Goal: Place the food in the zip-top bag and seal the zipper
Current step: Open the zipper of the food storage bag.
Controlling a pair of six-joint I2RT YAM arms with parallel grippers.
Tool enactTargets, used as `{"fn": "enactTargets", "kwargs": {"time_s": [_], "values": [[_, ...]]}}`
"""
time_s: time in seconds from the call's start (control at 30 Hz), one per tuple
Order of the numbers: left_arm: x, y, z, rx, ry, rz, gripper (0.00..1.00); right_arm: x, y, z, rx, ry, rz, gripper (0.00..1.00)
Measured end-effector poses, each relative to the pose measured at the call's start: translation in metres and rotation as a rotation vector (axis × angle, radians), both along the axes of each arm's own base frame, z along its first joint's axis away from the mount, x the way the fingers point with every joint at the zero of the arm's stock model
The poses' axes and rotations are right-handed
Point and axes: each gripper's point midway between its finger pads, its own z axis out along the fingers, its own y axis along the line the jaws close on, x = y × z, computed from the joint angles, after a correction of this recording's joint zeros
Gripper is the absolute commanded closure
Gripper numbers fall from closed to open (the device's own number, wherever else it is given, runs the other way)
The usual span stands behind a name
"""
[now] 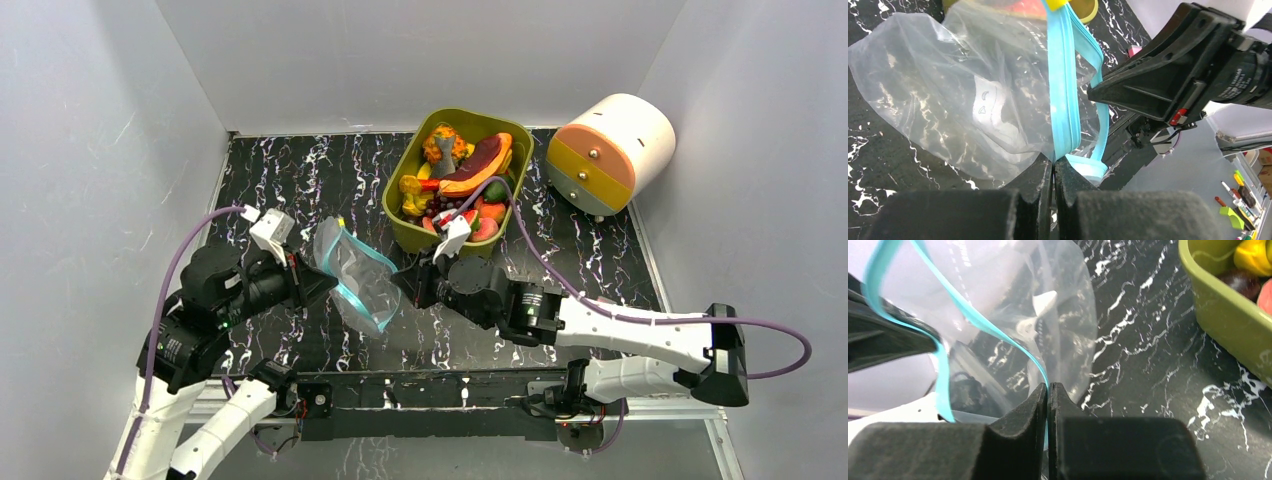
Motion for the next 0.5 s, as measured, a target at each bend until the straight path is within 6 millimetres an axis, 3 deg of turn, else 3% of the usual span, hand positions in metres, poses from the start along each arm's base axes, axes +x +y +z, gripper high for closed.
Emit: {"fn": "enactTargets", "kwargs": {"time_s": [0.13,0.3,0.5], "values": [[-0.003,0.000,-0.005,0.020,0.014,-0.020,1.00,-0.001,-0.002,-0.022,-0.030,0.044,-0.013,1.00],[-0.007,-0.010,-0.008,0.003,0.051,-0.076,1.00,0.000,-0.001,-0.032,-0.038,0.075,-0.032,0.99],[-0.009,-0.022,-0.021,-0.033,0.124,-0.133,1.00,-0.003,0.006,-0.041,-0.036,0.116,-0.023,0.68]]}}
